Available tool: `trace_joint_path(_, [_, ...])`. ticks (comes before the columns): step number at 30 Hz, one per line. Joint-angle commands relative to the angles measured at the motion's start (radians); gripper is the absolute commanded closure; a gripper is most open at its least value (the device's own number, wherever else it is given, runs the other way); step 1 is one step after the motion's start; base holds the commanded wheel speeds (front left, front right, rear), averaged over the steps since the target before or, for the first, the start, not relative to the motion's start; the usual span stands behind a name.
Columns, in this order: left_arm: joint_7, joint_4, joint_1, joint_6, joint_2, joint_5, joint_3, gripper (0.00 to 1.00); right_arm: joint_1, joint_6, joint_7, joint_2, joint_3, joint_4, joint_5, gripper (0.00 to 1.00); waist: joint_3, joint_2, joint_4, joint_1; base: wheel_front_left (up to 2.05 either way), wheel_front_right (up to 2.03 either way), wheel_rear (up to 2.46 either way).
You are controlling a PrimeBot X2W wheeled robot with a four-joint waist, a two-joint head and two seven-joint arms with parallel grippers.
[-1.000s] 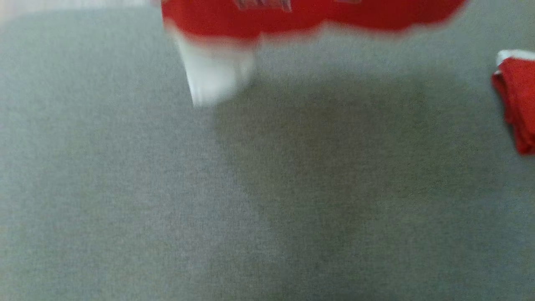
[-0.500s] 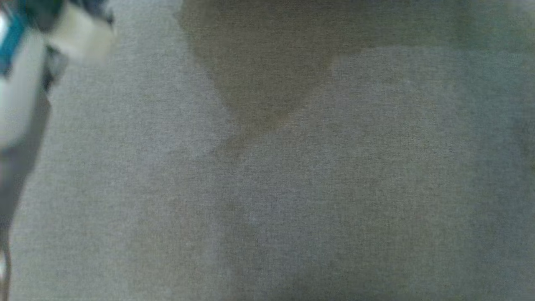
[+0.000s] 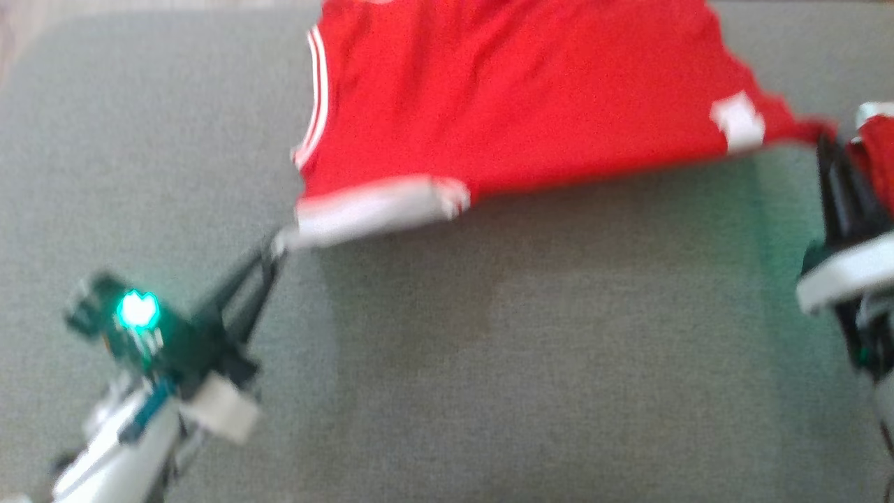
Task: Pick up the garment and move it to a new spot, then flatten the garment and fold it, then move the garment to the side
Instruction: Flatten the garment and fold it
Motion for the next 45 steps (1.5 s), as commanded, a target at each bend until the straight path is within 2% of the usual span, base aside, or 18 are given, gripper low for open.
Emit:
trace_joint_path(1, [-0.004, -0.031, 0.028, 0.011, 0.044, -0.015, 0.037, 1.0, 0.059, 0.003, -0.006, -0.025, -0.005, -0.054, 0.011, 1.0, -0.056, 0.0, -0.006, 0.0004, 0.0, 0.0, 0.0])
trace_joint_path(11, [0.003, -0.016, 0.28, 0.039, 0.037, -0.068, -0.003, 1.0, 0.356, 0.003, -0.006, -0.009, -0.061, -0.191, 0.001, 1.0, -0.131, 0.0, -0.014, 0.0004, 0.0, 0.0, 0.0])
trace_joint_path(14, [0.011, -0.029, 0.319, 0.047, 0.04, -0.083, -0.006, 1.0, 0.43, 0.003, -0.006, 0.005, -0.079, -0.229, -0.02, 1.0, -0.139, 0.0, -0.015, 0.0004, 0.0, 0.0, 0.0])
trace_joint_path(22, [0.034, -0.094, 0.341, 0.059, 0.063, -0.104, 0.007, 1.0, 0.512, 0.003, 0.004, 0.005, -0.114, -0.286, -0.023, 1.0, -0.142, 0.0, -0.013, 0.0004, 0.0, 0.0, 0.0])
trace_joint_path(27, [0.037, -0.109, 0.276, 0.048, 0.068, -0.106, 0.021, 1.0, 0.501, 0.003, 0.021, 0.015, -0.133, -0.312, -0.031, 1.0, -0.118, 0.0, -0.008, 0.0004, 0.0, 0.0, 0.0])
trace_joint_path(31, [0.034, -0.087, 0.173, 0.029, 0.052, -0.094, 0.024, 1.0, 0.467, 0.003, 0.038, 0.023, -0.142, -0.323, -0.046, 1.0, -0.078, 0.0, -0.001, 0.0004, 0.0, 0.0, 0.0])
trace_joint_path(45, [-0.001, 0.132, -0.254, -0.019, -0.017, -0.009, 0.038, 1.0, 0.216, 0.003, 0.088, 0.015, -0.099, -0.247, -0.073, 1.0, 0.071, 0.0, -0.013, 0.0004, 0.0, 0.0, 0.0])
